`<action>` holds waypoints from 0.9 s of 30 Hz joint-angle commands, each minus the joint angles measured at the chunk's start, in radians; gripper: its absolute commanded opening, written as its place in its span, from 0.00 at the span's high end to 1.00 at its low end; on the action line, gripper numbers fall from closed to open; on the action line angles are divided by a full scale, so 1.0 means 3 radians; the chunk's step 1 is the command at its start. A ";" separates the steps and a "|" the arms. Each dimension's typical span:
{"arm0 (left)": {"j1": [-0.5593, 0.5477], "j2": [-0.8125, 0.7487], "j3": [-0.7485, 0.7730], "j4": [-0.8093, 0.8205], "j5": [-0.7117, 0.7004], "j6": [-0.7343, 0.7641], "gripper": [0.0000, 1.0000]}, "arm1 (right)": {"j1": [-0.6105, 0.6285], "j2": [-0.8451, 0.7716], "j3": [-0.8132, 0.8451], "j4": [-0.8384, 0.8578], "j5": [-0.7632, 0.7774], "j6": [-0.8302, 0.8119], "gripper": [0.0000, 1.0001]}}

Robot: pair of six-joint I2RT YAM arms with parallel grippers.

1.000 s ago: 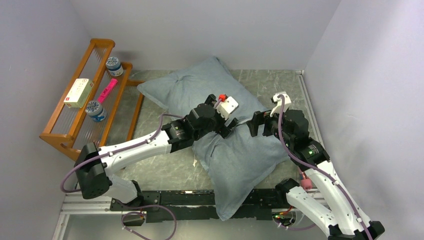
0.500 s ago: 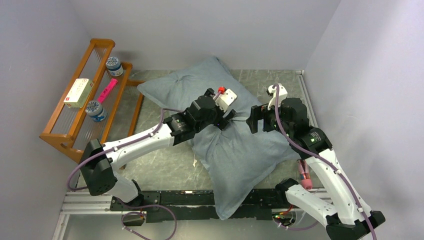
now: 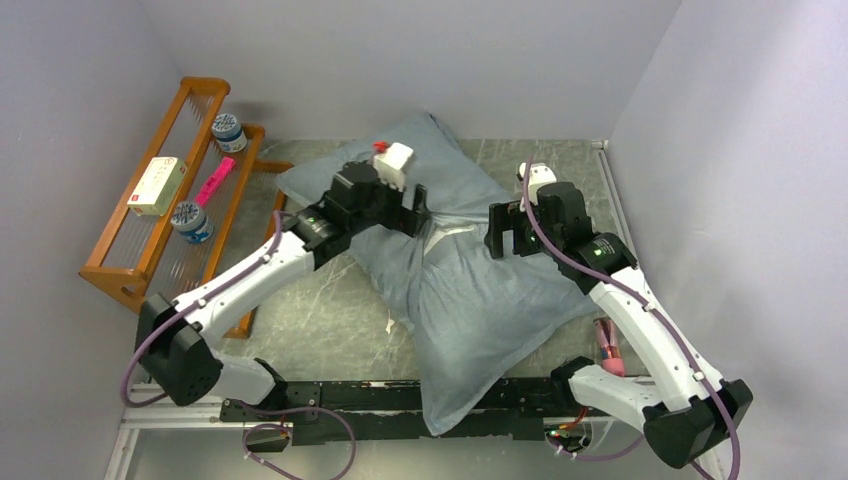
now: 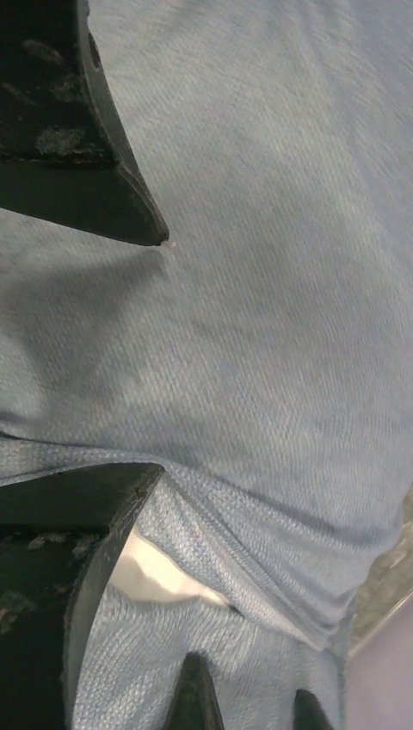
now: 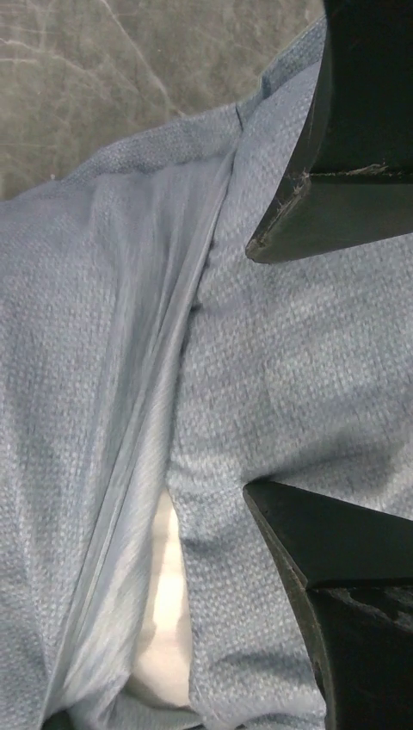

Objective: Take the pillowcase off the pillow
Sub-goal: Remove the pillow from the pillowcase.

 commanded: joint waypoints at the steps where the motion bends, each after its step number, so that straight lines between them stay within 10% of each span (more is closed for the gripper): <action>1: 0.0473 -0.0345 -0.0173 0.0015 0.0176 -0.0653 0.04 | -0.0008 0.0043 0.0197 0.0338 0.0055 0.0066 0.00; 15: 0.1079 -0.1068 -0.0874 0.0727 0.1340 -0.1085 0.04 | -0.0015 0.0185 0.0260 0.0536 -0.0155 -0.0220 0.00; 27: 0.1270 -0.0793 -0.1025 -0.0085 0.0464 -0.1817 0.03 | -0.0013 0.0252 0.0241 0.0675 -0.0234 -0.0322 0.00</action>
